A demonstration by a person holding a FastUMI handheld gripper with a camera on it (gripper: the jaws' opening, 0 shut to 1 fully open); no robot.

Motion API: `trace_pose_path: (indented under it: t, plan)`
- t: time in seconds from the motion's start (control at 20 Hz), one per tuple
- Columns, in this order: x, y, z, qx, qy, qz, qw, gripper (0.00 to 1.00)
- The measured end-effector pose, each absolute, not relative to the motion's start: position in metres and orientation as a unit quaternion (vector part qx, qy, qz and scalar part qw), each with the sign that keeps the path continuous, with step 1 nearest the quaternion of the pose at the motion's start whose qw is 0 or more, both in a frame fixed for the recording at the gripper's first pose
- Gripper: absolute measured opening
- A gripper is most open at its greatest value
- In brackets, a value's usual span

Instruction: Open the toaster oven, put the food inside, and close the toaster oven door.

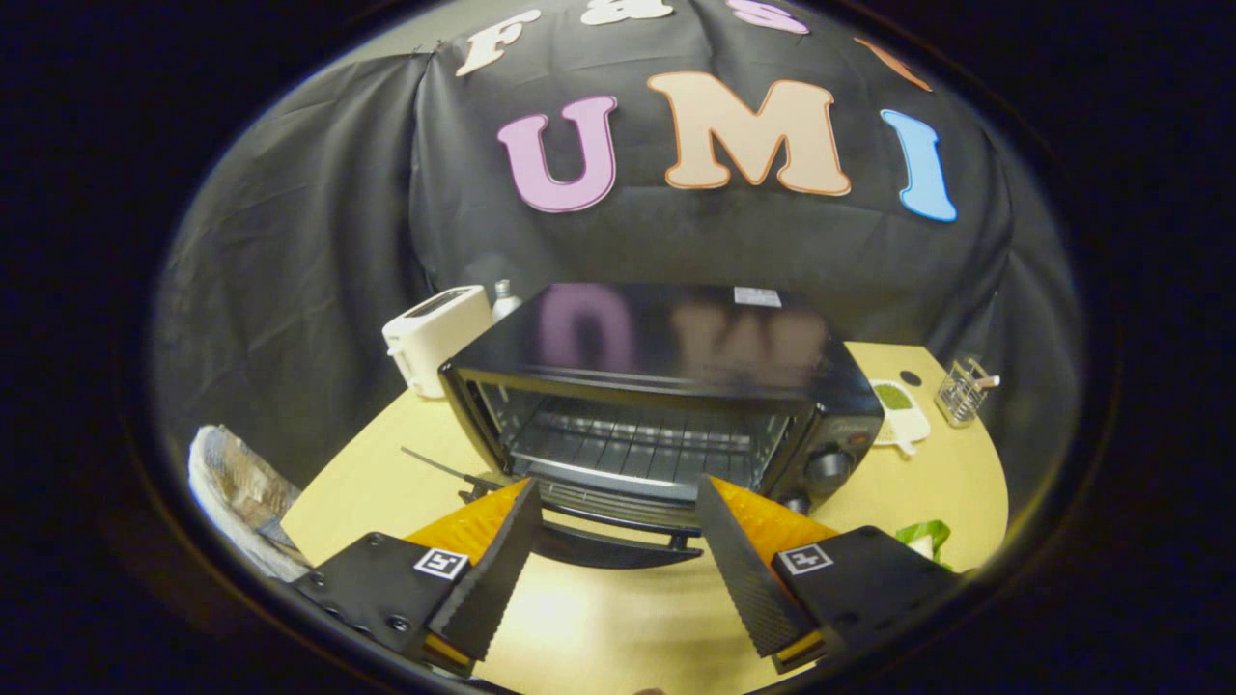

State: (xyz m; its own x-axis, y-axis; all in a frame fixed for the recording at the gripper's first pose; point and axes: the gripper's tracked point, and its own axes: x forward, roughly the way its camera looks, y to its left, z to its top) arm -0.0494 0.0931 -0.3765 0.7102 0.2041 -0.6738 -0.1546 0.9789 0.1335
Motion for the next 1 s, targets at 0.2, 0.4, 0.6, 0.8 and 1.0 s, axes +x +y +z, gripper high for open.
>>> trace_pose_path:
  t: [0.2,0.4,0.6,0.8,1.0]
  plan:
    - [-0.076,0.095,-0.392,0.032,0.393,0.110,0.912,1.00]
    - [-0.097,0.098,-0.408,0.032,0.413,0.120,0.902,1.00]
    - [-0.115,0.099,-0.428,0.028,0.436,0.131,0.890,1.00]
    - [-0.129,0.101,-0.451,0.033,0.462,0.132,0.876,1.00]
    - [-0.135,0.100,-0.469,0.058,0.482,0.120,0.866,1.00]
